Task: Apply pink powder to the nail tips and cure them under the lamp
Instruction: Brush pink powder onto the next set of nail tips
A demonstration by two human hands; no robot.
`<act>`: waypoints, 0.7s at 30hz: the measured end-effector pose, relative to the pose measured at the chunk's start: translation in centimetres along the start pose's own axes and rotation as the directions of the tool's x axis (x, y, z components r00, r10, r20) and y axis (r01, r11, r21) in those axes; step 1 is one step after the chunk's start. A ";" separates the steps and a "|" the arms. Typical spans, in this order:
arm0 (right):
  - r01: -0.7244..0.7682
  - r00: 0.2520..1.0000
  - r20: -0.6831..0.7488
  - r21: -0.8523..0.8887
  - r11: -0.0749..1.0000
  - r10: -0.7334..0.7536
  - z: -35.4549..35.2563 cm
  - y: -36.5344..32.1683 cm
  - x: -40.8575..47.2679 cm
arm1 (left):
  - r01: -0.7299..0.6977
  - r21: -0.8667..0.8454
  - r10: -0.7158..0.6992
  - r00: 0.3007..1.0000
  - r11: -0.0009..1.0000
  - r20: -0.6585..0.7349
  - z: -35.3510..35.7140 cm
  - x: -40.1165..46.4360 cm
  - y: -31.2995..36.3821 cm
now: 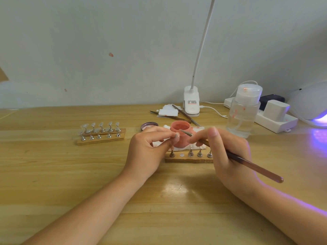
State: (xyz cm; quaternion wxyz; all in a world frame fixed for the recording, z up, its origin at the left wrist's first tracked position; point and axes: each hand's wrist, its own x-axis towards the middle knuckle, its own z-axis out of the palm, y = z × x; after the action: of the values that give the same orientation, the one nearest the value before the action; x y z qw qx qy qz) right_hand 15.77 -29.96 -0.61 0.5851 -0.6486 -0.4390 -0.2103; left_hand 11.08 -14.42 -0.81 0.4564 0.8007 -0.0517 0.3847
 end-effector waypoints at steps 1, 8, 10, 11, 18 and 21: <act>-0.024 1.000 0.018 0.019 1.000 0.024 0.0 0.0 0.0 | -0.007 -0.002 0.007 1.000 1.000 0.008 0.0 0.0 0.0; -0.054 0.999 0.003 0.099 0.994 0.054 0.1 -0.1 0.0 | 0.003 -0.045 -0.002 1.000 0.999 0.018 0.0 0.0 0.1; -0.093 0.996 0.027 0.127 0.988 0.091 0.1 -0.1 -0.1 | 0.002 -0.058 0.000 1.000 0.998 0.024 0.0 0.0 0.2; -0.090 0.996 0.023 0.131 0.987 0.088 0.1 -0.1 -0.2 | 0.004 -0.064 -0.003 1.000 0.998 0.025 0.0 0.0 0.2; -0.141 0.989 0.058 0.122 0.982 0.135 0.1 -0.2 -0.1 | -0.001 -0.054 0.002 1.000 0.999 0.024 0.0 0.0 0.2; -0.071 0.997 0.002 0.095 0.993 0.071 0.1 -0.4 0.1 | -0.011 -0.048 0.013 1.000 0.999 0.021 0.0 0.0 0.2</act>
State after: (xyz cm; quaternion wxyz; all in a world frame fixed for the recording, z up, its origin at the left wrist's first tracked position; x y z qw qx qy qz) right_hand 15.47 -29.83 -0.37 0.6228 -0.6349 -0.4249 -0.1687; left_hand 10.97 -14.55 -0.66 0.4724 0.7933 -0.0705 0.3775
